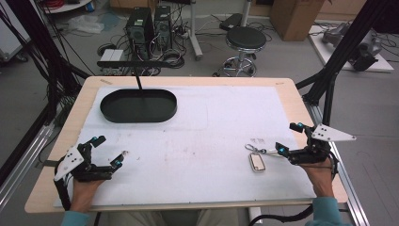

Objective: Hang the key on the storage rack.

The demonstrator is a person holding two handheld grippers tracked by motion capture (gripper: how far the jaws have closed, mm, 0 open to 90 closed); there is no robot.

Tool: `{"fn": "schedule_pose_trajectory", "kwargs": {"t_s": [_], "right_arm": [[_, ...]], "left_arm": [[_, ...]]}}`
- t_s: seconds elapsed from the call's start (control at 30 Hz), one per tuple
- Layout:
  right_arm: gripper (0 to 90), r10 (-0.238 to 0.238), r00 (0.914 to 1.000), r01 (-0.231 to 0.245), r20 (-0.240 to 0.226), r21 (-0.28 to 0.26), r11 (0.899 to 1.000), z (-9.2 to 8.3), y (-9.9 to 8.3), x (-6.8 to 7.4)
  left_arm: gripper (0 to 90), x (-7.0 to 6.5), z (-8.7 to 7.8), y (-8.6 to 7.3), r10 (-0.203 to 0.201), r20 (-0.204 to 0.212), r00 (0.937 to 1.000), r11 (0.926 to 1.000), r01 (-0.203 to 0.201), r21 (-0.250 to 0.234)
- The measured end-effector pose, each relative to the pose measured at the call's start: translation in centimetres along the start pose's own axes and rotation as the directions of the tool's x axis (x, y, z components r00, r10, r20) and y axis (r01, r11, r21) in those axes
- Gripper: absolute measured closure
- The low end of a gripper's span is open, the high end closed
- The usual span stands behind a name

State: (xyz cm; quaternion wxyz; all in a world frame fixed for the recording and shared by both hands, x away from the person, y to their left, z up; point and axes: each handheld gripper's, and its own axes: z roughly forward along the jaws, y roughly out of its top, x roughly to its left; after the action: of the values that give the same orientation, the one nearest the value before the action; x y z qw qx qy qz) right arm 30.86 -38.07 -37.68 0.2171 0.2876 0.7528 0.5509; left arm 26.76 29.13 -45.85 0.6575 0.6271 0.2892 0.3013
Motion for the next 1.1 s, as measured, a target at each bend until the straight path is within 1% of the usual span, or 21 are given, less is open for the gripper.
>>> {"fn": "schedule_pose_trajectory", "kwargs": {"t_s": [0.13, 0.27, 0.37, 0.47, 0.53, 0.57, 0.6, 0.63, 0.67, 0.7, 0.73, 0.77, 0.8, 0.83, 0.87, 0.9, 0.93, 0.97, 1.0, 1.07, 1.1], "right_arm": [[1.8, -0.033, 0.9993, 0.035, -0.016, 0.081, 0.996, 0.1, 0.5, -0.7], [1.8, -0.067, 0.997, 0.072, -0.038, 0.159, 0.985, 0.4, 0.7, -1.4], [1.8, -0.076, 0.9944, 0.09, -0.073, 0.208, 0.974, 0.7, 0.8, -1.8], [2.2, -0.09, 0.9908, 0.114, -0.101, 0.266, 0.957, 1.1, 0.7, -2.2], [5.0, -0.103, 0.9868, 0.136, -0.125, 0.295, 0.946, 1.3, 0.6, -2.3], [5.0, -0.109, 0.9837, 0.15, -0.143, 0.32, 0.935, 1.4, 0.6, -2.4], [5.0, -0.115, 0.9825, 0.159, -0.147, 0.337, 0.928, 1.6, 0.5, -2.4], [5.0, -0.115, 0.9825, 0.159, -0.147, 0.337, 0.928, 1.6, 0.5, -2.4], [5.0, -0.12, 0.979, 0.175, -0.165, 0.371, 0.912, 1.8, 0.5, -2.4], [5.0, -0.12, 0.979, 0.175, -0.165, 0.371, 0.912, 1.8, 0.5, -2.4], [5.0, -0.122, 0.975, 0.189, -0.186, 0.403, 0.896, 2.0, 0.4, -2.6], [5.0, -0.117, 0.9752, 0.187, -0.188, 0.414, 0.891, 2.0, 0.3, -2.6], [5.0, -0.123, 0.9737, 0.196, -0.192, 0.428, 0.882, 2.1, 0.3, -2.7], [5.0, -0.123, 0.9737, 0.196, -0.192, 0.428, 0.882, 2.1, 0.3, -2.7], [5.1, -0.121, 0.974, 0.195, -0.192, 0.441, 0.876, 2.1, 0.2, -2.8], [5.9, -0.121, 0.9732, 0.2, -0.196, 0.46, 0.865, 2.2, 0.0, -3.1], [5.9, -0.121, 0.9732, 0.2, -0.196, 0.46, 0.865, 2.2, 0.0, -3.1], [6.5, -0.106, 0.9748, 0.19, -0.196, 0.478, 0.858, 2.2, -0.1, -3.3], [8.2, -0.104, 0.975, 0.189, -0.197, 0.489, 0.852, 2.2, -0.2, -3.3], [16.3, -0.107, 0.9707, 0.205, -0.215, 0.508, 0.837, 2.3, -0.3, -3.5], [16.3, -0.107, 0.9707, 0.205, -0.215, 0.508, 0.837, 2.3, -0.3, -3.5]], "left_arm": [[1.7, 0.0, 0.0, 0.0, -0.002, 0.0, 1.0, 1.0, 0.002, -0.001], [1.7, 0.0, 0.0, 0.0, 0.0, 0.0, 1.0, 1.0, 0.0, -0.001], [1.7, 0.0, 0.0, 0.0, 0.0, 0.0, 1.0, 1.0, 0.0, 0.0], [1.7, 0.0, 0.0, 0.0, 0.0, 0.0, 1.0, 1.0, 0.0, -0.001], [1.7, 0.0, 0.0, 0.0, 0.001, 0.0, 1.0, 1.0, -0.001, -0.001], [1.7, 0.0, 0.0, 0.0, 0.0, 0.0, 1.0, 1.0, 0.0, -0.001], [1.7, 0.0, 0.0, 0.0, -0.001, 0.0, 1.0, 1.0, 0.001, -0.001], [1.7, 0.0, 0.0, 0.0, -0.001, 0.0, 1.0, 1.0, 0.001, -0.001], [1.7, 0.0, 0.0, 0.0, -0.001, 0.0, 1.0, 1.0, 0.001, -0.001], [1.7, 0.0, 0.0, 0.0, -0.001, 0.0, 1.0, 1.0, 0.001, -0.001], [1.7, 0.0, 0.0, 0.0, 0.0, 0.0, 1.0, 1.0, 0.0, -0.001], [1.7, 0.0, 0.0, 0.0, 0.0, 0.0, 1.0, 1.0, 0.0, -0.001], [1.7, 0.0, 0.0, 0.0, -0.001, 0.0, 1.0, 1.0, 0.001, -0.001], [1.7, 0.0, 0.0, 0.0, -0.001, 0.0, 1.0, 1.0, 0.001, -0.001], [1.7, 0.0, 0.0, 0.0, 0.0, 0.0, 1.0, 1.0, 0.0, -0.001], [1.7, 0.0, 0.0, 0.0, 0.0, 0.0, 1.0, 1.0, 0.0, -0.001], [1.7, 0.0, 0.0, 0.0, 0.001, 0.0, 1.0, 1.0, -0.001, 0.0], [1.7, 0.0, 0.0, 0.0, 0.0, 0.001, 1.0, 1.0, 0.0, -0.001], [1.7, 0.0, 0.0, 0.0, 0.0, 0.001, 1.0, 1.0, 0.0, -0.001], [1.7, 0.0, 0.0, 0.0, 0.0, 0.001, 1.0, 1.0, 0.0, -0.001], [1.7, 0.0, 0.0, 0.0, 0.0, 0.001, 1.0, 1.0, 0.0, -0.001]]}}
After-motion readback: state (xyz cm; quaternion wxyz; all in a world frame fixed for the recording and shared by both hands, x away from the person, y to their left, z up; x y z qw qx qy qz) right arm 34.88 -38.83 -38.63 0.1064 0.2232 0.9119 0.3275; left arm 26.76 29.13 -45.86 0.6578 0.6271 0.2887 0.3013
